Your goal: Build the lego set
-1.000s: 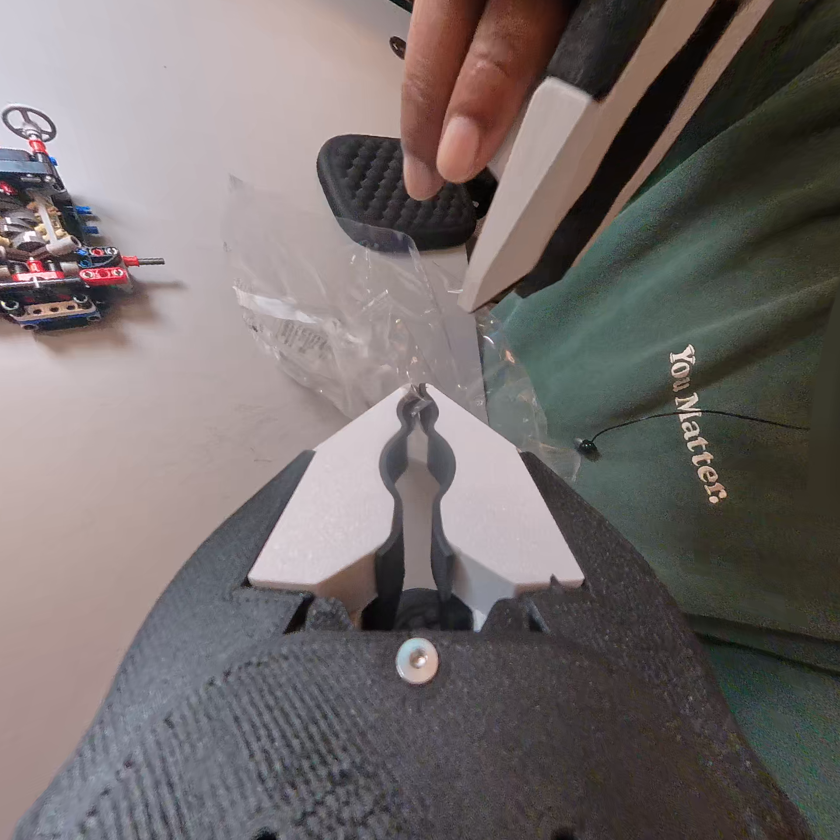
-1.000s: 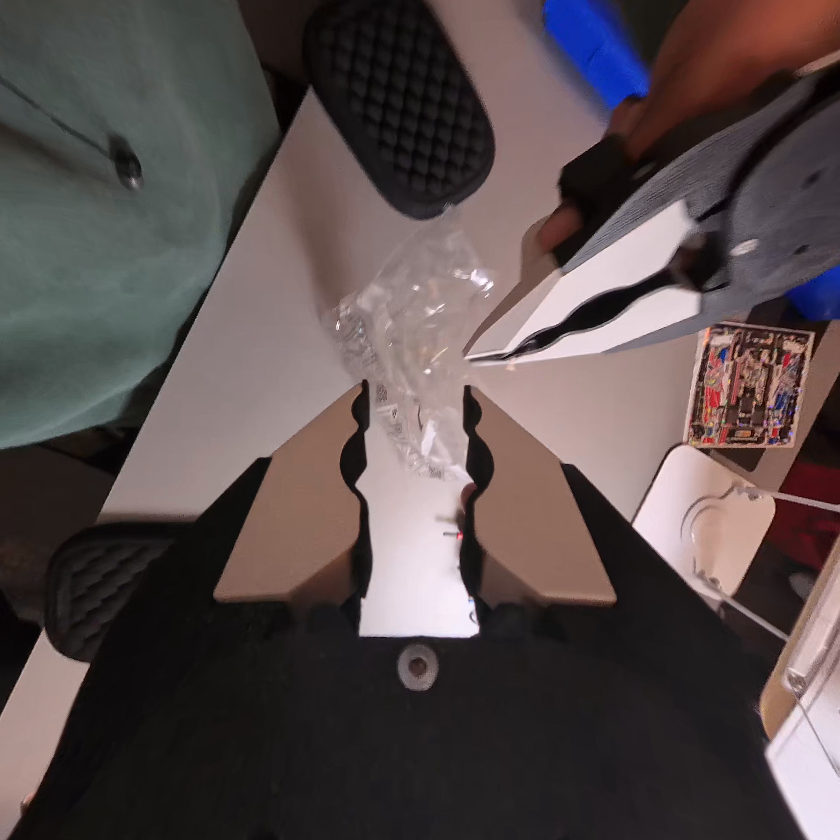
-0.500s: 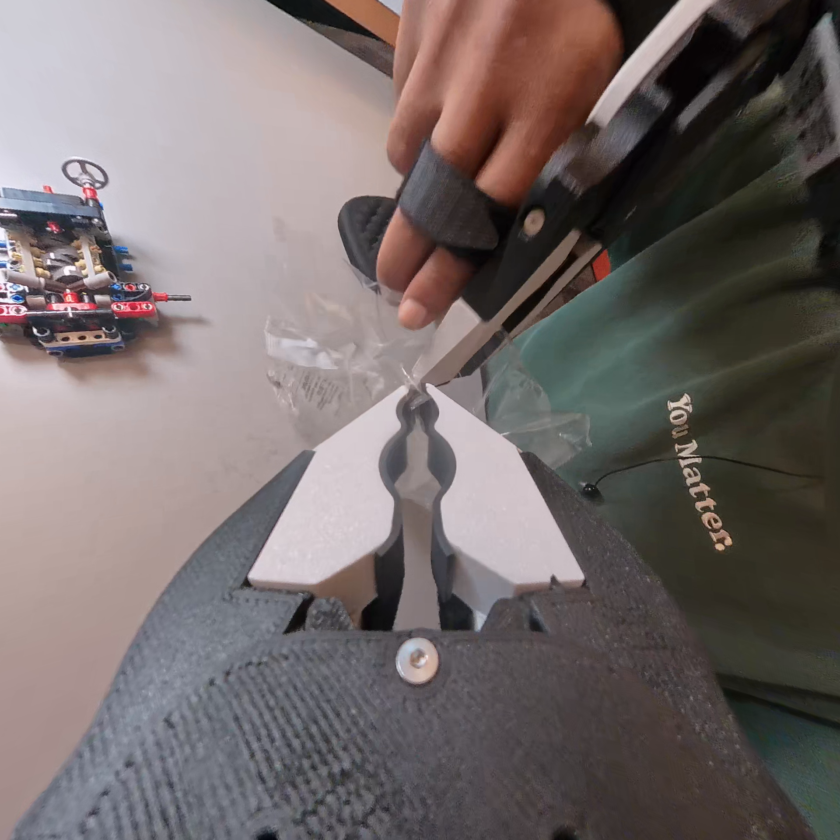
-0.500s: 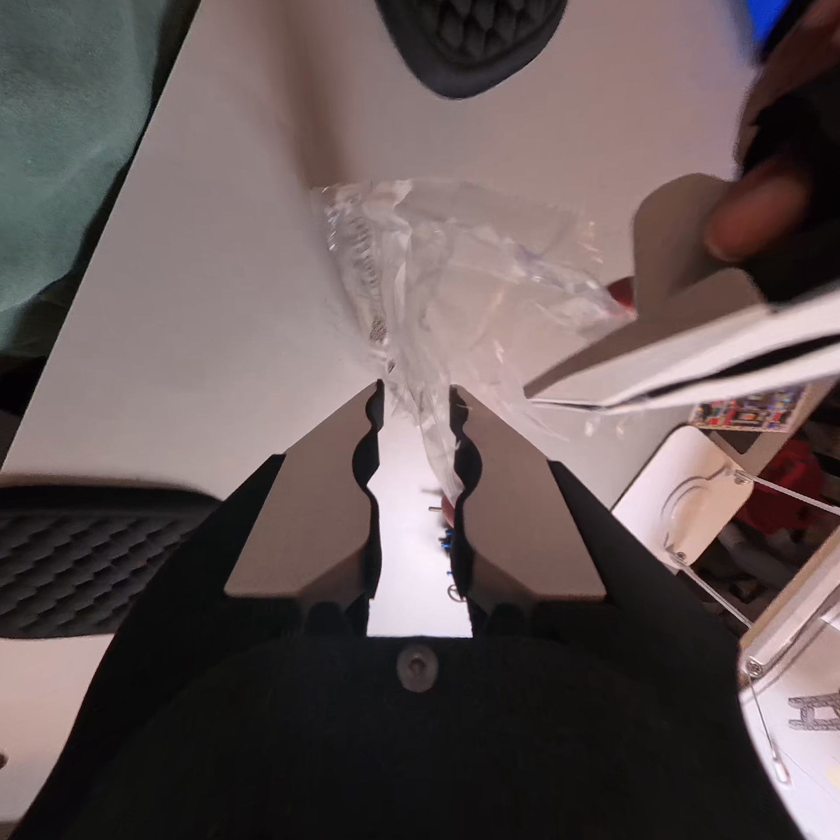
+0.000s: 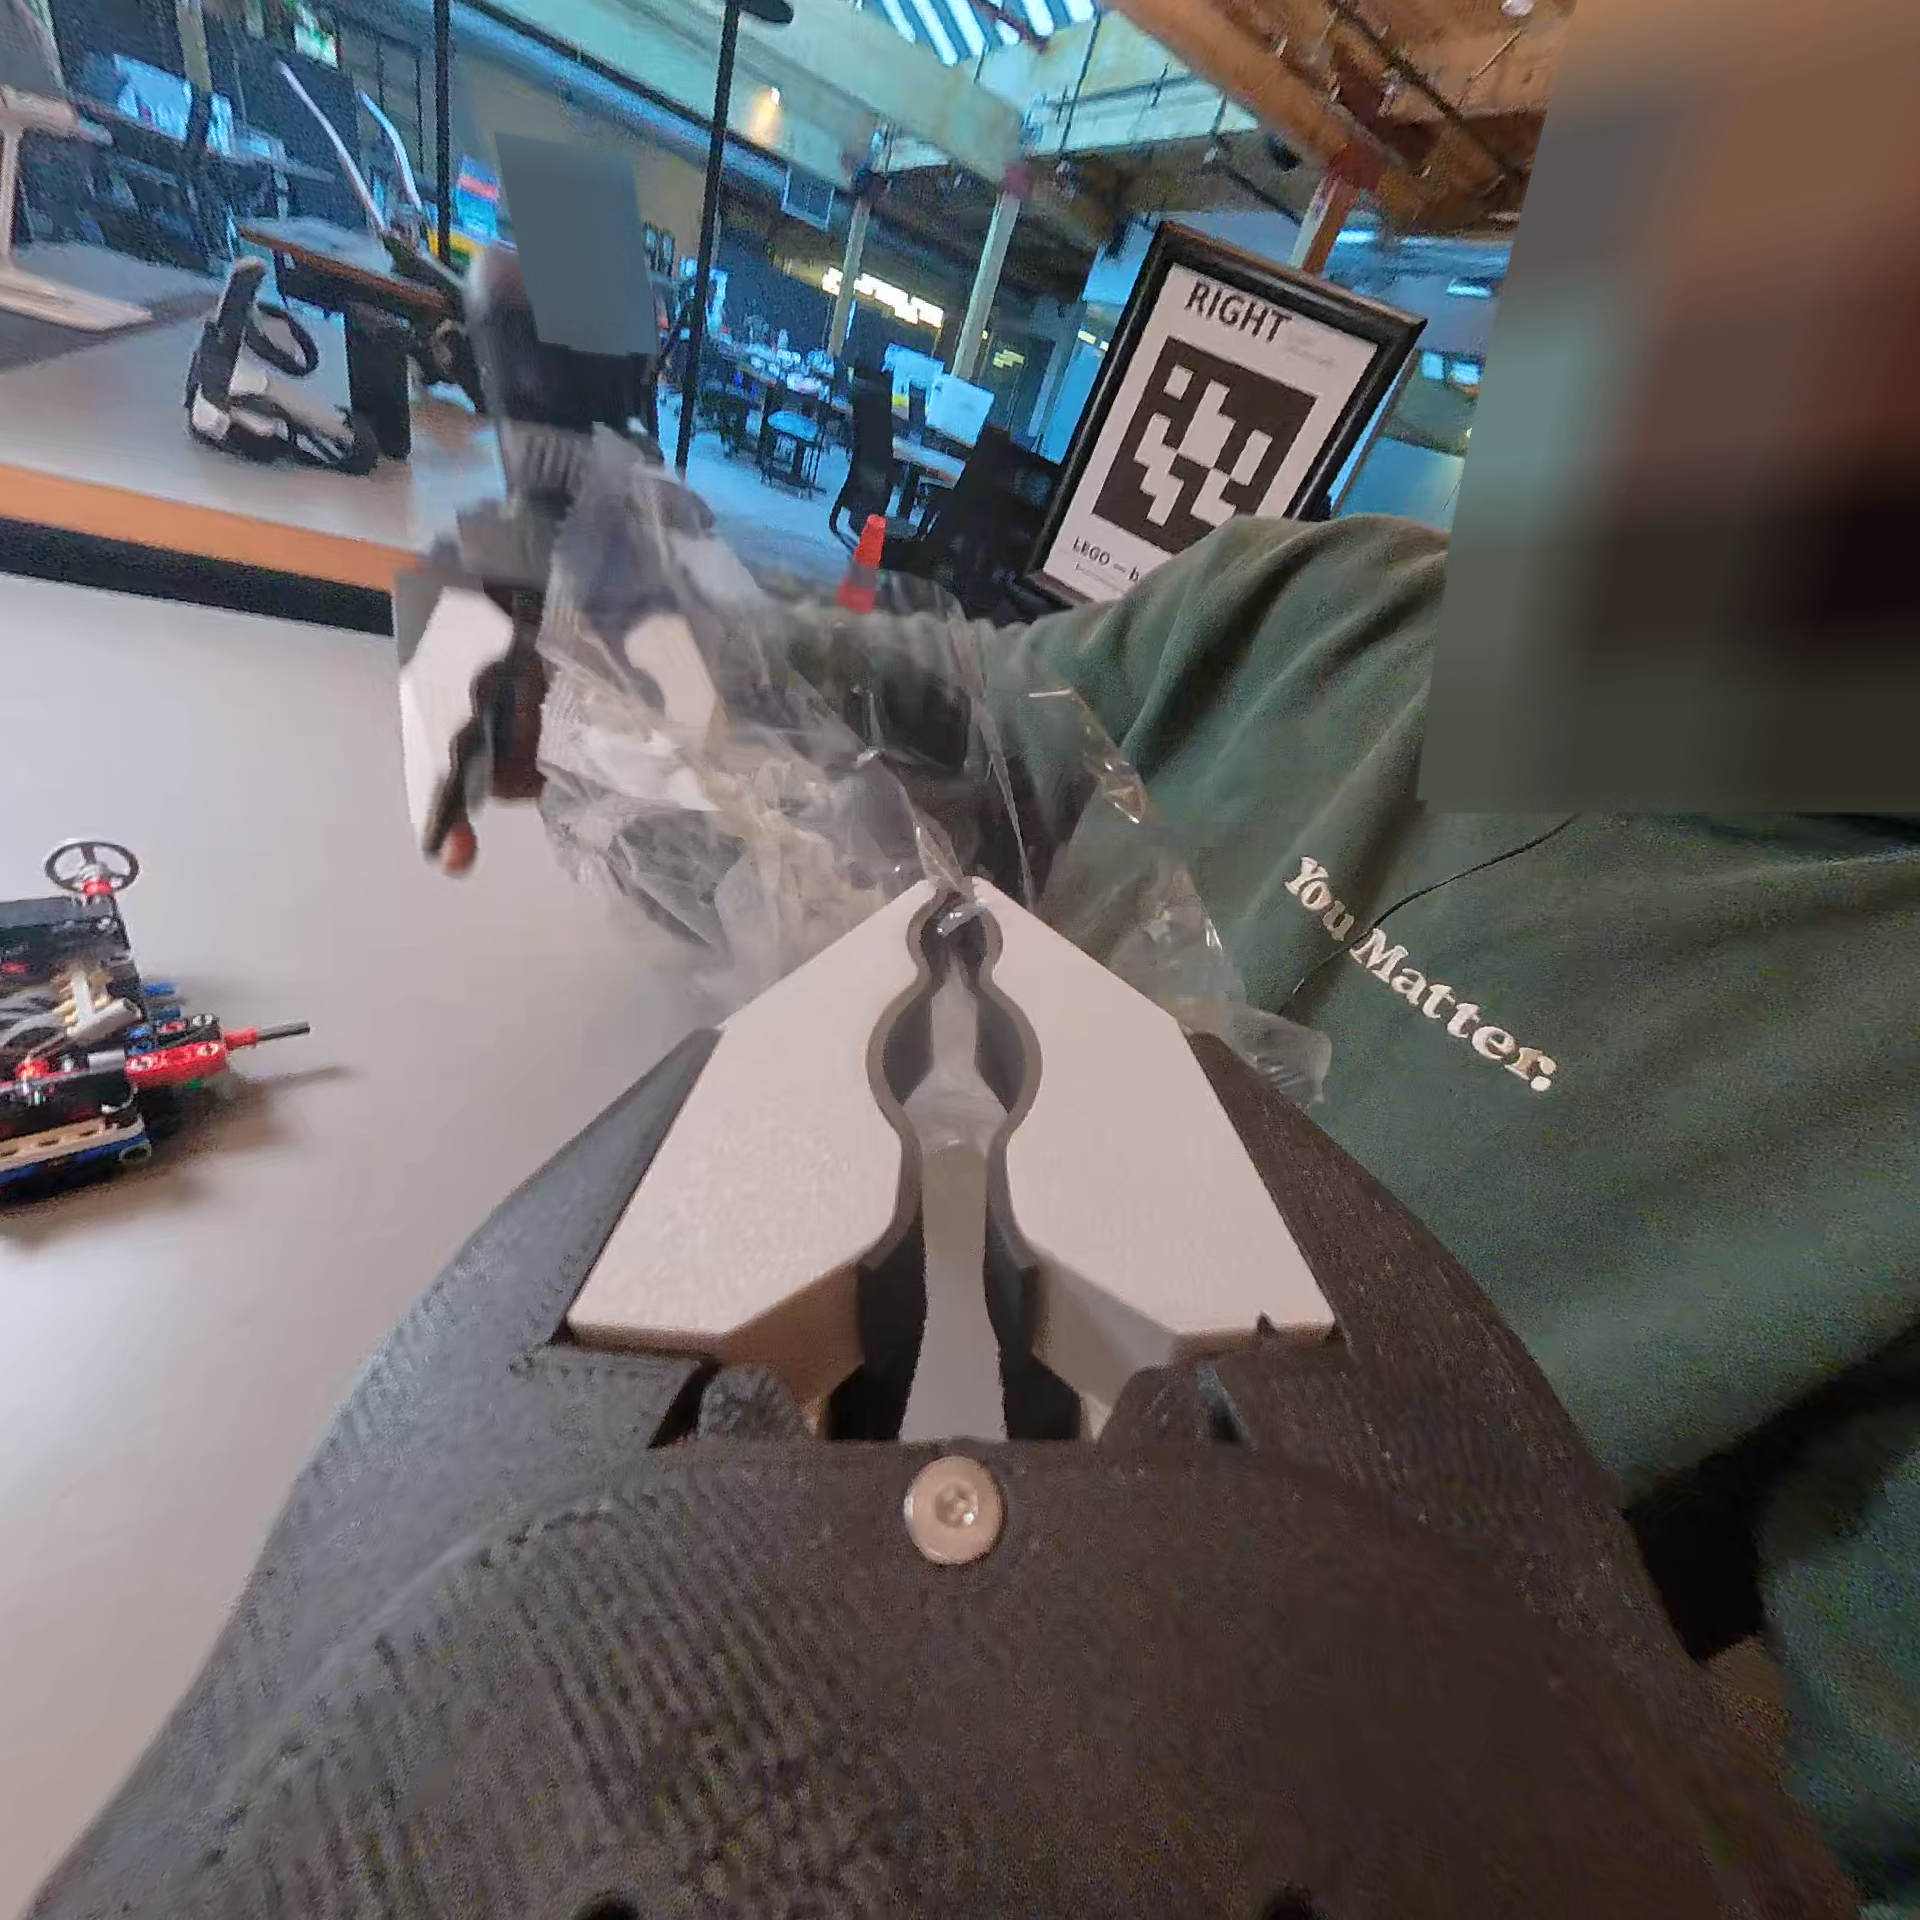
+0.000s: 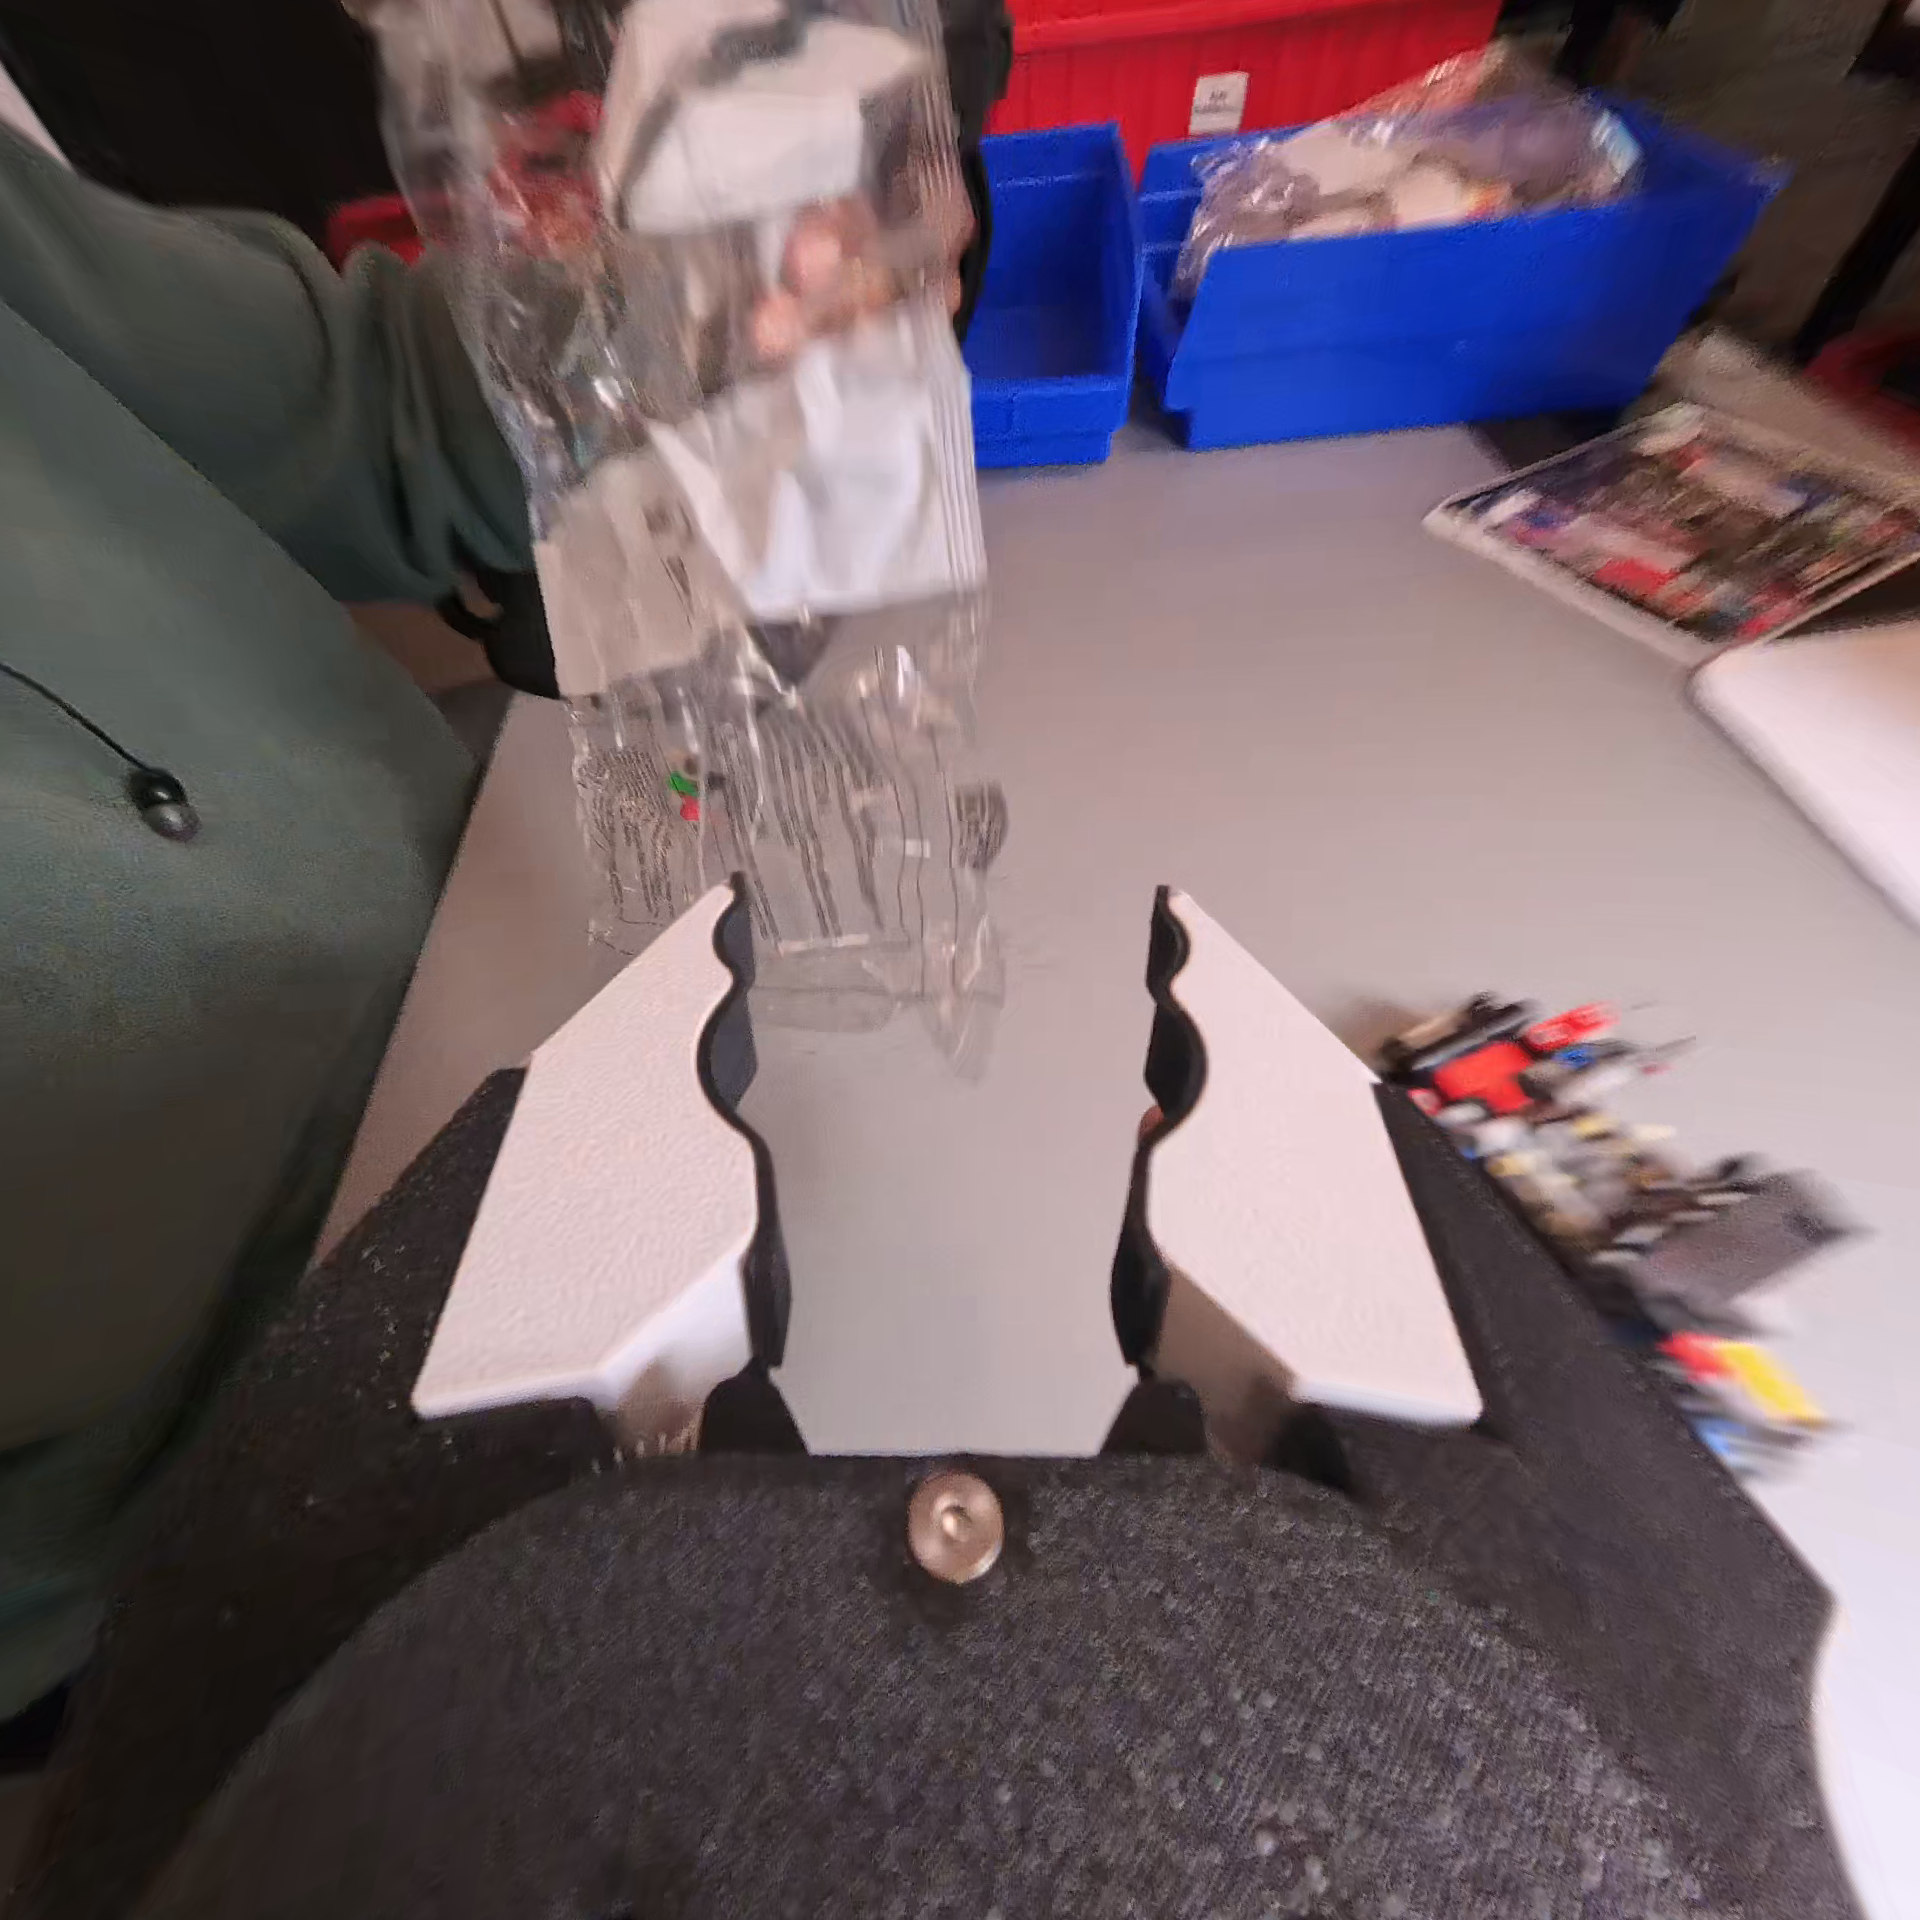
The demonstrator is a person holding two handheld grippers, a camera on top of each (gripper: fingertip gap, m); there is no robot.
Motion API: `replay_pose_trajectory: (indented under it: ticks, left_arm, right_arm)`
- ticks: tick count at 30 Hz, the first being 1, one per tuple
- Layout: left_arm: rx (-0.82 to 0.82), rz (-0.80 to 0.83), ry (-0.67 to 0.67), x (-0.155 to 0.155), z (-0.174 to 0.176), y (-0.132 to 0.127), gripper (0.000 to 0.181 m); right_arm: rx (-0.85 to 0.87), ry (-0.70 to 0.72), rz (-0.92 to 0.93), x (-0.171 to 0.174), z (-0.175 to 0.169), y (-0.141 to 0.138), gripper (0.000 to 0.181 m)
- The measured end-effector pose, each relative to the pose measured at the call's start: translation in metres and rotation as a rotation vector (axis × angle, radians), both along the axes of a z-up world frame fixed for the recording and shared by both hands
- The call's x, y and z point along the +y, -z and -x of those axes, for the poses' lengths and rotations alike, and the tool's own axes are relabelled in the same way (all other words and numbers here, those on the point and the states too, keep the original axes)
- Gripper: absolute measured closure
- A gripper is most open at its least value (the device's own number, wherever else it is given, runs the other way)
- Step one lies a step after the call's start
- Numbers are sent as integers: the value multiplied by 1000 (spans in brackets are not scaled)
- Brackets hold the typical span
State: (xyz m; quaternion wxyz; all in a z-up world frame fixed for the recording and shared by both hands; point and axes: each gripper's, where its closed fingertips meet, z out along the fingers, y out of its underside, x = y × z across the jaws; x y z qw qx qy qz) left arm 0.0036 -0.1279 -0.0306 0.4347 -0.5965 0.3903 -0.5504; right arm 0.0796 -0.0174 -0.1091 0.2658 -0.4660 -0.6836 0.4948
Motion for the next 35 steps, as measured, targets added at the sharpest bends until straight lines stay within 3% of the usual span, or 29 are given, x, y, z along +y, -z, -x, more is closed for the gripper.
replay_pose_trajectory:
  ticks: [2, 4, 7, 10, 13, 16, 22, 27, 35]
  left_arm:
    - [-36, -24, -6, -2, 0, -3, 181]
    - [-75, -48, -19, -4, 1, -6, 181]
    - [-128, -71, -55, -4, 5, -10, 181]
    - [-117, -87, -216, 11, 17, -7, 179]
    - [-6, -41, -446, 39, 31, 15, 174]
    - [88, 36, -672, 68, 50, 41, 167]
    - [123, 19, -695, 71, 37, 54, 167]
    - [67, 0, -741, 63, 30, 45, 170]
    - [100, -174, -1158, 66, 77, 40, 158]
  right_arm:
    - [28, -39, 217, -17, 5, 13, 103]
    - [106, -92, 382, -35, 9, 7, 124]
    - [166, -102, 342, -48, 11, -1, 175]
    - [235, -60, 300, -26, -5, -30, 181]
    - [132, 74, 246, 20, -26, -39, 181]
    - [13, 246, 311, 70, -52, -52, 181]
    - [-144, 517, 343, 193, -114, -68, 181]
    - [-371, 781, 290, 310, -157, -26, 181]
    - [-564, 1095, -93, 452, -176, 51, 181]
